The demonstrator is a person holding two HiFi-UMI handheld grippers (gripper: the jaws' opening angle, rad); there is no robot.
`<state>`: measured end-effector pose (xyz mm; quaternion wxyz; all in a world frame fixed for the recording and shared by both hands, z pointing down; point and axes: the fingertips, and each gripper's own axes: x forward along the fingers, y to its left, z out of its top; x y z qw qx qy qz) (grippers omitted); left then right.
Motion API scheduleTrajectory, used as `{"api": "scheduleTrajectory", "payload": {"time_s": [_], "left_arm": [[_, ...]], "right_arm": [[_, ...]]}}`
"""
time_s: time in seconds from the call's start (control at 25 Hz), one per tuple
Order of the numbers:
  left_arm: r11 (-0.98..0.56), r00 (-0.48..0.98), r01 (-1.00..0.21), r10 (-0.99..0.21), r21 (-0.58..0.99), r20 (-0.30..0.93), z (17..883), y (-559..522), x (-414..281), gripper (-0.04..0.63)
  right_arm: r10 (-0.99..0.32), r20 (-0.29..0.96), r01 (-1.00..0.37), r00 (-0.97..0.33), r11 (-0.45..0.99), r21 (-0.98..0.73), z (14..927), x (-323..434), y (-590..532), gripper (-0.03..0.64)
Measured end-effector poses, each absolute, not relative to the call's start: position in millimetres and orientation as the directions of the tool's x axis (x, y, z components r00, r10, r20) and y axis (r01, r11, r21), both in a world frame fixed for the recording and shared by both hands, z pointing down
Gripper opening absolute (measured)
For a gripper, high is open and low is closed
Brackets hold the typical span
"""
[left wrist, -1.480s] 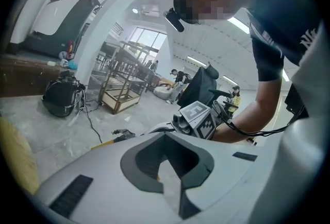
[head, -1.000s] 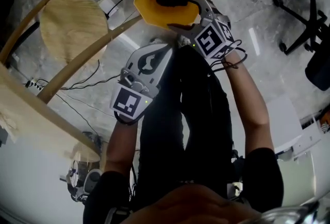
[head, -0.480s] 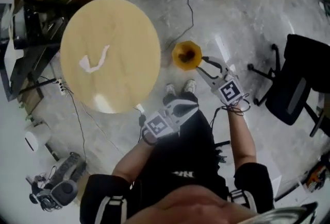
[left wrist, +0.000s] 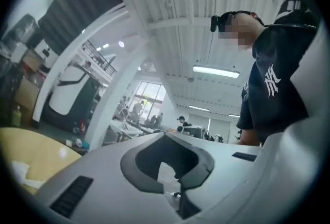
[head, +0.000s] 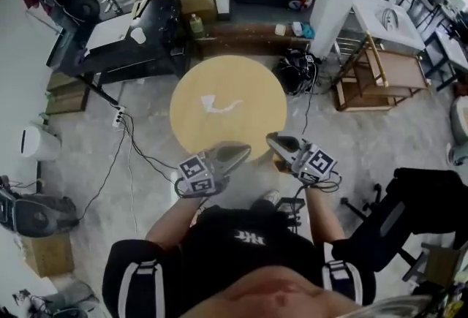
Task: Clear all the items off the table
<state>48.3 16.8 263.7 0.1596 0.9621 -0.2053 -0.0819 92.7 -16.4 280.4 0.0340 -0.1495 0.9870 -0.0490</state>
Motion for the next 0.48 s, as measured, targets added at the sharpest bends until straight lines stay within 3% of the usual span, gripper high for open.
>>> {"api": "scheduleTrajectory", "payload": {"time_s": [0.2,0.48], "left_arm": [[-0.854,0.867,-0.423,-0.479,0.303,-0.138,225.2,67.3,-71.3,0.014],[-0.843,0.846,-0.465,-0.513,0.271,-0.147,215.6,118.1,-171.2,0.014]], "right_arm": [[-0.274,-0.162,-0.252,-0.948,0.957,-0.145,232.4,-4.6,40.4,0.003],[-0.280,-0.098,-0.262,-0.955,0.950,-0.170,224.1,-92.4,100.4,0.003]]}}
